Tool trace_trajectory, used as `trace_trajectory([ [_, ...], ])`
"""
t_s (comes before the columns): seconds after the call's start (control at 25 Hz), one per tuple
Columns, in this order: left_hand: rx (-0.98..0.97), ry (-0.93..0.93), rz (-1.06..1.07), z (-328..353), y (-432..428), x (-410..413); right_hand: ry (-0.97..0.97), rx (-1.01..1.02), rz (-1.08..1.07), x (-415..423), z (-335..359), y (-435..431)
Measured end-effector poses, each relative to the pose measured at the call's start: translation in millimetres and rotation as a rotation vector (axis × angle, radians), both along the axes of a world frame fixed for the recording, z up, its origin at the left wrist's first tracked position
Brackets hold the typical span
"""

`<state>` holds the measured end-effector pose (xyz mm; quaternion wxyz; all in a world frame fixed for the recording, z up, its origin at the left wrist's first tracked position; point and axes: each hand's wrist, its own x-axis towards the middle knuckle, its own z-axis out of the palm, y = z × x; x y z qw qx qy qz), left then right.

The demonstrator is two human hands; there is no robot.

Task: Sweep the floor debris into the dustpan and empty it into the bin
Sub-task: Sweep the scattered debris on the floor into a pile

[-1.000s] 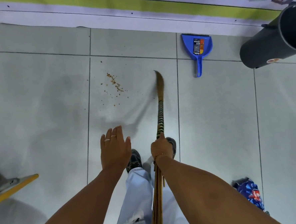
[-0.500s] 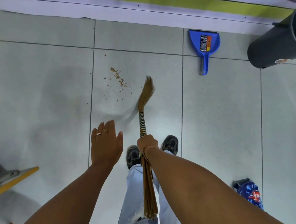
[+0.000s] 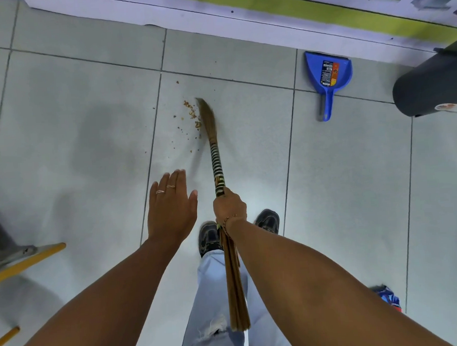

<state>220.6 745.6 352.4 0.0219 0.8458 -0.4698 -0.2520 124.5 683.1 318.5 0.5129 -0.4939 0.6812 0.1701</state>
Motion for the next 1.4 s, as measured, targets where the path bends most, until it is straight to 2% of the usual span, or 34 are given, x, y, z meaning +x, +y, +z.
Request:
trace_trajectory([
  [0.12,-0.047,-0.003,0.068,4.2,11.7,-2.2,-0.026,-0.125,-0.011,-17.4,14.5,22.4],
  [0.28,-0.073,0.02,0.157,8.5,19.7,-5.2,-0.016,-0.165,0.295,-23.7,14.4,28.4],
  [0.52,-0.097,-0.014,0.158,7.5,14.8,9.5,-0.057,-0.031,0.817,-7.3,4.5,41.8],
  [0.6,-0.07,-0.015,0.144,4.8,16.7,10.4,-0.045,0.005,0.905,-0.3,-0.8,46.0],
  [0.72,-0.029,-0.02,0.133,-1.3,26.6,4.8,0.015,0.013,0.869,7.6,-6.0,43.8],
  [0.84,0.024,0.008,0.138,-6.6,36.5,-3.9,0.066,-0.005,0.737,12.1,-9.5,34.0],
  [1.08,0.005,0.028,0.141,-5.1,31.7,-9.1,0.13,-0.03,0.549,4.9,-17.6,4.5],
  [1.24,-0.033,-0.004,0.119,-0.9,13.4,-7.0,0.137,-0.086,0.63,-15.2,-18.4,-12.2],
  [1.4,-0.056,-0.005,0.137,6.0,0.4,-18.2,0.047,-0.212,0.79,-50.6,-4.9,-0.4],
])
